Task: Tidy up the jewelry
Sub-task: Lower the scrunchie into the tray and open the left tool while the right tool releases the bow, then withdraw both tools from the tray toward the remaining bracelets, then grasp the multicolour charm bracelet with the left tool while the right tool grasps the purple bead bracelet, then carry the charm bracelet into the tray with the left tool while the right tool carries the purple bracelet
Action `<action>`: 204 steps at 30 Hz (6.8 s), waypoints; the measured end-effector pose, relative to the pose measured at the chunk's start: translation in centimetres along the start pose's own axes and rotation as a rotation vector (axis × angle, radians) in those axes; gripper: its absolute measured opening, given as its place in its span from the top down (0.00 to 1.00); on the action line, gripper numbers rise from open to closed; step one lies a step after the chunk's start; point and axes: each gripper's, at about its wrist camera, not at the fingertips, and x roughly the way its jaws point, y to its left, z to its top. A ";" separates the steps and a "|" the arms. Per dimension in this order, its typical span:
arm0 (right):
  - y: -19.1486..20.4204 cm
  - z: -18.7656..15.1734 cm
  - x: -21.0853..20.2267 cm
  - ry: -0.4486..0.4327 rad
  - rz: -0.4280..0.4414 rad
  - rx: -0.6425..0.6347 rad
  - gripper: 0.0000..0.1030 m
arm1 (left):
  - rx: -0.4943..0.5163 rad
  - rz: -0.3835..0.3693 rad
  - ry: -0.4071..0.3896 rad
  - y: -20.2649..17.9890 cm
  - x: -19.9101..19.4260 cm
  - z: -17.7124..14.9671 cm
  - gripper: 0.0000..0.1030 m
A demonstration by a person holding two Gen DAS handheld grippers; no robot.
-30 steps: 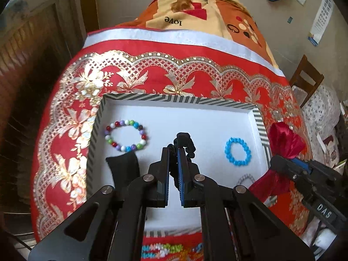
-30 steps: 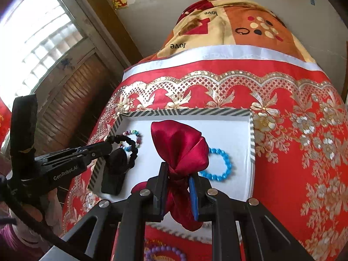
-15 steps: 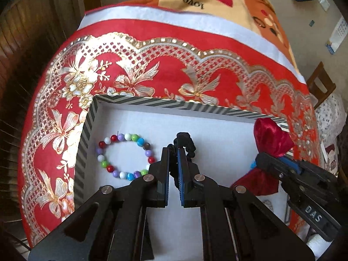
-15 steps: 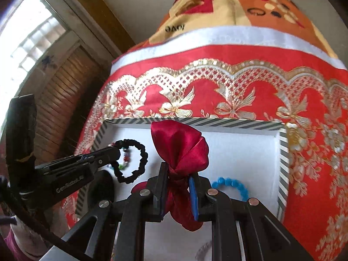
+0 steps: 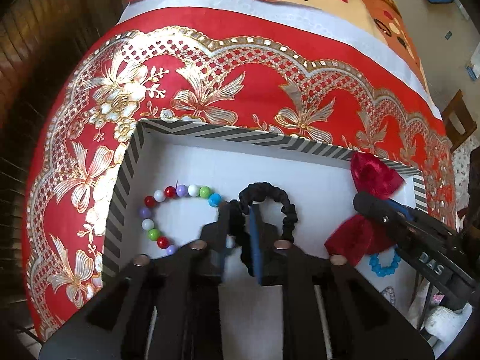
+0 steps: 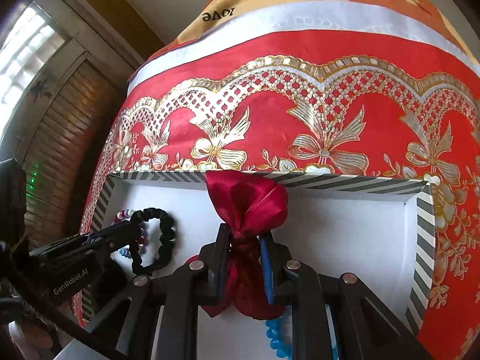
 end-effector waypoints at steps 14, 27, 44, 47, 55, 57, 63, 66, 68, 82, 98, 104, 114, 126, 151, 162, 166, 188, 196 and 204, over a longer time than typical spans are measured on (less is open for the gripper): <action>-0.1 -1.3 -4.1 -0.061 0.022 0.010 0.53 | 0.008 0.023 -0.056 -0.5 -3.1 -1.4 0.66; 2.1 -4.1 -9.7 -0.133 -0.033 -0.040 0.52 | 0.063 0.056 -0.133 -2.5 -7.2 -4.6 0.66; 2.6 -12.2 -14.8 -0.169 -0.108 -0.060 0.44 | 0.073 0.101 -0.204 -2.8 -12.3 -12.6 0.66; 2.4 -13.9 -15.6 -0.169 -0.116 -0.059 0.44 | 0.066 0.103 -0.210 -2.8 -13.1 -14.3 0.66; 2.3 -18.1 -17.5 -0.161 -0.124 -0.069 0.44 | 0.053 0.122 -0.219 -2.9 -14.7 -18.1 0.66; 2.2 -18.8 -17.8 -0.157 -0.127 -0.070 0.44 | 0.049 0.126 -0.221 -2.7 -15.0 -18.8 0.66; 2.1 -21.1 -18.7 -0.152 -0.125 -0.077 0.43 | 0.035 0.138 -0.220 -2.2 -15.7 -21.0 0.66; 2.2 -22.0 -18.9 -0.149 -0.124 -0.084 0.43 | 0.032 0.141 -0.219 -1.9 -15.9 -21.7 0.66; 2.2 -22.4 -19.0 -0.145 -0.122 -0.084 0.43 | 0.029 0.143 -0.221 -1.7 -16.1 -22.1 0.66; 2.1 -24.4 -18.6 -0.113 -0.119 -0.096 0.42 | -0.106 0.038 -0.121 3.8 -14.9 -22.5 0.66; 2.2 -23.2 -13.6 -0.034 -0.080 -0.143 0.42 | -0.177 -0.026 0.032 6.3 -9.5 -21.5 0.51; 2.5 -22.6 -11.6 -0.006 -0.092 -0.177 0.45 | -0.104 0.083 0.037 5.1 -7.7 -20.9 0.51; 3.2 -22.3 -9.2 0.022 -0.148 -0.289 0.64 | -0.066 0.115 0.022 4.3 -6.5 -19.7 0.51; 3.8 -22.2 -10.7 -0.053 -0.125 -0.309 0.92 | -0.053 -0.009 -0.009 3.8 -7.7 -19.1 0.91; 5.7 -20.4 -20.8 -0.266 -0.057 -0.310 0.92 | 0.020 -0.036 -0.238 0.1 -19.3 -16.7 0.91; 5.2 -19.9 -22.1 -0.281 -0.066 -0.311 0.92 | 0.051 -0.033 -0.271 -1.8 -20.1 -15.9 0.91; 5.4 -19.7 -22.3 -0.282 -0.066 -0.318 0.92 | 0.059 -0.031 -0.273 -2.4 -19.9 -15.6 0.91; 5.7 -15.5 -18.6 -0.241 -0.050 -0.299 0.92 | 0.070 -0.013 -0.205 -3.5 -15.0 -11.8 0.91; 7.2 -14.2 -14.5 -0.167 0.001 -0.310 0.92 | 0.078 -0.004 -0.154 -3.2 -12.0 -10.8 0.91; 7.2 -12.2 -10.0 -0.091 0.035 -0.289 0.92 | 0.077 0.012 -0.110 -2.4 -8.6 -8.8 0.91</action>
